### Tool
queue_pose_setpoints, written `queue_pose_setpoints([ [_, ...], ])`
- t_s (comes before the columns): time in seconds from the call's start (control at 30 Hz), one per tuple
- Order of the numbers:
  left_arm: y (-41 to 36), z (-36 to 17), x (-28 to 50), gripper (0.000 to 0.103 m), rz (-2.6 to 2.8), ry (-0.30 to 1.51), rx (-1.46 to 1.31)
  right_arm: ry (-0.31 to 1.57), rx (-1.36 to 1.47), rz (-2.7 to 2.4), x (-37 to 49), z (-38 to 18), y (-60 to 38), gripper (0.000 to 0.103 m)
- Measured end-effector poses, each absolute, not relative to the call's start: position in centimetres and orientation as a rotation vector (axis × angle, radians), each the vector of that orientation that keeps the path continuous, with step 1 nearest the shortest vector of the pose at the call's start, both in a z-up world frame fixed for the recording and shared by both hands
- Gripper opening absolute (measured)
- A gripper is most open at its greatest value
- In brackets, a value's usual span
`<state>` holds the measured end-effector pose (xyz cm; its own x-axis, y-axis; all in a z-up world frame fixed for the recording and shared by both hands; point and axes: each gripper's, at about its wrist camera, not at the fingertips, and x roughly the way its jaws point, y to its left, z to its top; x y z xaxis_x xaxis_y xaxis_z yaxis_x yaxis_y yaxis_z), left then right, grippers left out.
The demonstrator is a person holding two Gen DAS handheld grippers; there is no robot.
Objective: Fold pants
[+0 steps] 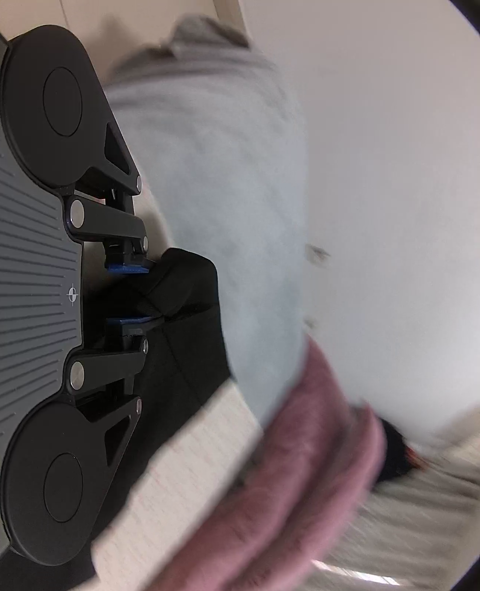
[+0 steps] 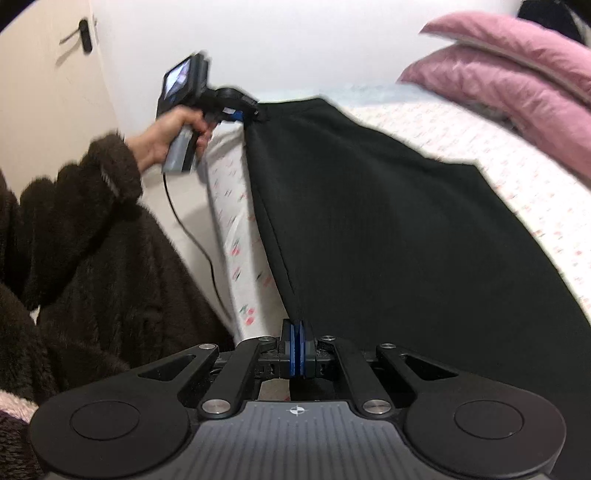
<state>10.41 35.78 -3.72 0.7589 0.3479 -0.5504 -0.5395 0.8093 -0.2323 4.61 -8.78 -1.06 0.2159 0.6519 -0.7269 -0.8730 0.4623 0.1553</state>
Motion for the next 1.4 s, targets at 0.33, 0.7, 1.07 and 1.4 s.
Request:
queue_pose_setpoints([
  [0.33,31.7,-1.0,11.2,0.067,0.642,0.533,-0.079,0.819,-0.185,1.066,5.9,0.6,-10.0,0.046],
  [0.7,25.7,0.5,18.9,0.069,0.121,0.598,0.003,0.769,-0.051,0.755,20.5,0.5,-5.9,0.048],
  [1.07,25.9,-4.0,24.6,0.07,0.025,0.6,0.193,0.828,-0.04,0.657,29.9,-4.9,0.4,0.008],
  [1.4,26.4,-2.8,24.1,0.066,0.162,0.548,0.202,0.735,0.018,0.479,29.8,-4.5,-1.5,0.02],
])
